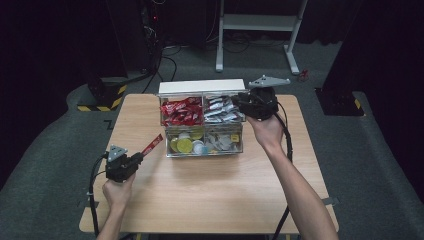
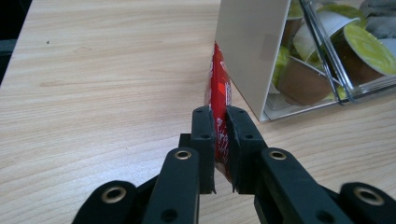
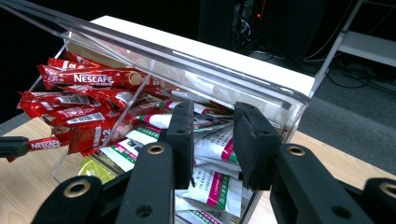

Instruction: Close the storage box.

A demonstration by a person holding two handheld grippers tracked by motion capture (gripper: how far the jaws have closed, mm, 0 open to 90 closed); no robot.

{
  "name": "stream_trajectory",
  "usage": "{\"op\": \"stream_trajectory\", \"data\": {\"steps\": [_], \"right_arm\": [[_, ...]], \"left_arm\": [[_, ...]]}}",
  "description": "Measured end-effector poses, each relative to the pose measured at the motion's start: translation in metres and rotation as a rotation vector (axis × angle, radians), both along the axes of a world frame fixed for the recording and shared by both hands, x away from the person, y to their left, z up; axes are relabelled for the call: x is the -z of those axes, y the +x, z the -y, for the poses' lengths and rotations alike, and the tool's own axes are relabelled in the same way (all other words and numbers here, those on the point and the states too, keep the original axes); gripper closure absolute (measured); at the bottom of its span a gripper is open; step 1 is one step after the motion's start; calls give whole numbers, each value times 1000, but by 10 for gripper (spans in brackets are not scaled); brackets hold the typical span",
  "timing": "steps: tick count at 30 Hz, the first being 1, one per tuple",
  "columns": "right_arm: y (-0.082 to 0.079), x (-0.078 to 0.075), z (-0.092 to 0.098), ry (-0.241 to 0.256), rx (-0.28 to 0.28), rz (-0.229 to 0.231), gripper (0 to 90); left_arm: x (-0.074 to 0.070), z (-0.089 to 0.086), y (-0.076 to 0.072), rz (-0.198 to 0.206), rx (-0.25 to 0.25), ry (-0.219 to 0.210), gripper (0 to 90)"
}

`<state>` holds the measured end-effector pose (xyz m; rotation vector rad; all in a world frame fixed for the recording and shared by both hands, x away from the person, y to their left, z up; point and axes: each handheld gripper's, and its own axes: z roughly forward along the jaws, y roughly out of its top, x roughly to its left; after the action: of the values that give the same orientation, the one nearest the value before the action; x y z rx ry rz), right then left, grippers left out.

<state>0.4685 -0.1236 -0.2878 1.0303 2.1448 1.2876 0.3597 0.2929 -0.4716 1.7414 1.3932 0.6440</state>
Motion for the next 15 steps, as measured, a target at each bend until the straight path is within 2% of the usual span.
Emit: {"op": "stream_trajectory", "data": {"steps": [8, 15], "right_arm": [[0, 0, 0, 0, 1, 0, 686], [0, 0, 0, -1, 1, 0, 686]], "left_arm": [[10, 0, 2, -27, -9, 3, 821], [13, 1, 4, -37, -8, 5, 820]]}}
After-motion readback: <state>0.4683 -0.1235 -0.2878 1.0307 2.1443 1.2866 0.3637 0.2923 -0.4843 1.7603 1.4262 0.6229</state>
